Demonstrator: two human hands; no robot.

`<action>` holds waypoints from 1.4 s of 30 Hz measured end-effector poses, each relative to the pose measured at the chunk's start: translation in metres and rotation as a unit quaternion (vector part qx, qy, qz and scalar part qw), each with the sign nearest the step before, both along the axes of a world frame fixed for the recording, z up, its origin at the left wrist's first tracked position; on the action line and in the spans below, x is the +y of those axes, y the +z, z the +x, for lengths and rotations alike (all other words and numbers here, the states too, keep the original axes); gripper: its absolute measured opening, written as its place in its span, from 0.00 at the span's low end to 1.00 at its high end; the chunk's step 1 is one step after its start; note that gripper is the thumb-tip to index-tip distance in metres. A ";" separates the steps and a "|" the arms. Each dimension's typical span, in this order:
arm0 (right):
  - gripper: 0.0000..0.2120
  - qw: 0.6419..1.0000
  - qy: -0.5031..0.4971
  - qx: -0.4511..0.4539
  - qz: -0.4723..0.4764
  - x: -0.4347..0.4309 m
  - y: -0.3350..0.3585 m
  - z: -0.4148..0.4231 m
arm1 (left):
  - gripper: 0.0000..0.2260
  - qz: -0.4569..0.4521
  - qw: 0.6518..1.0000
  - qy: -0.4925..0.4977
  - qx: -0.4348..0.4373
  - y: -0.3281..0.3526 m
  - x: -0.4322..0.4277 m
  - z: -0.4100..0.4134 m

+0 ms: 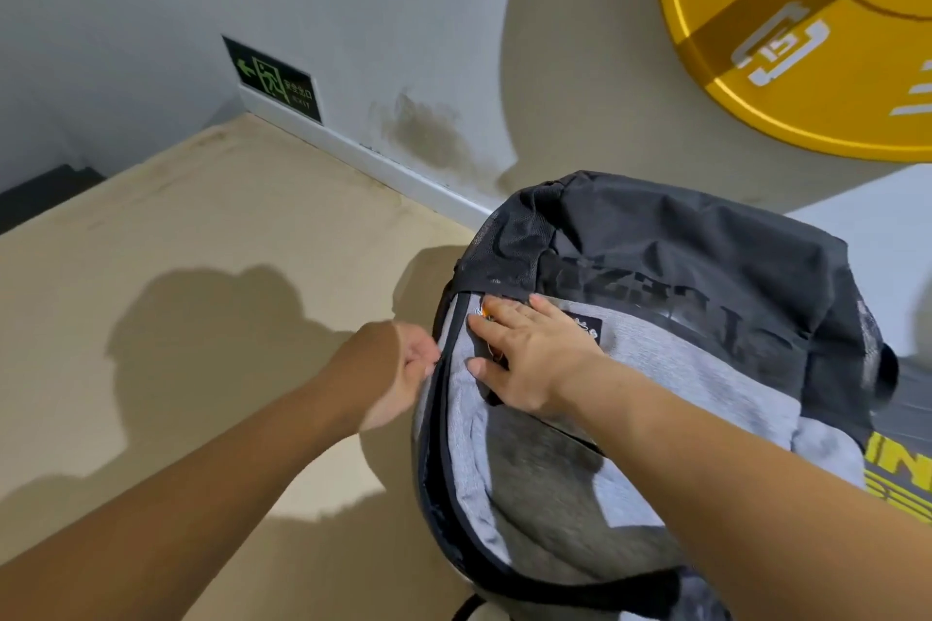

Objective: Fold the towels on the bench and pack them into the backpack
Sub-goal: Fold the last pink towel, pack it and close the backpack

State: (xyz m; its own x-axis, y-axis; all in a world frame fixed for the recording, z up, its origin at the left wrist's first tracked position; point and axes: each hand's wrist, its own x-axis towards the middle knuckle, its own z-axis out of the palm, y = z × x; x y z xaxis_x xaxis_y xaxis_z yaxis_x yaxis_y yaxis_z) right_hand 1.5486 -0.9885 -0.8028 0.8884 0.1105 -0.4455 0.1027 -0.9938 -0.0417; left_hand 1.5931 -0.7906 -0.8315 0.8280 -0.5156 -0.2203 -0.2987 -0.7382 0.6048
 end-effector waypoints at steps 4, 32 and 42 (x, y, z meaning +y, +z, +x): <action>0.34 0.999 0.009 -0.003 -0.031 -0.002 -0.005 0.002 | 0.11 -0.013 0.994 -0.022 0.107 0.010 0.037 -0.074; 0.10 0.862 -0.140 -0.208 0.441 0.046 0.005 -0.163 | 0.21 -0.152 0.931 0.254 0.212 0.041 -0.004 -0.145; 0.12 0.867 -0.133 -0.243 0.415 0.017 0.032 -0.205 | 0.17 -0.103 0.937 0.287 0.170 0.048 -0.006 -0.116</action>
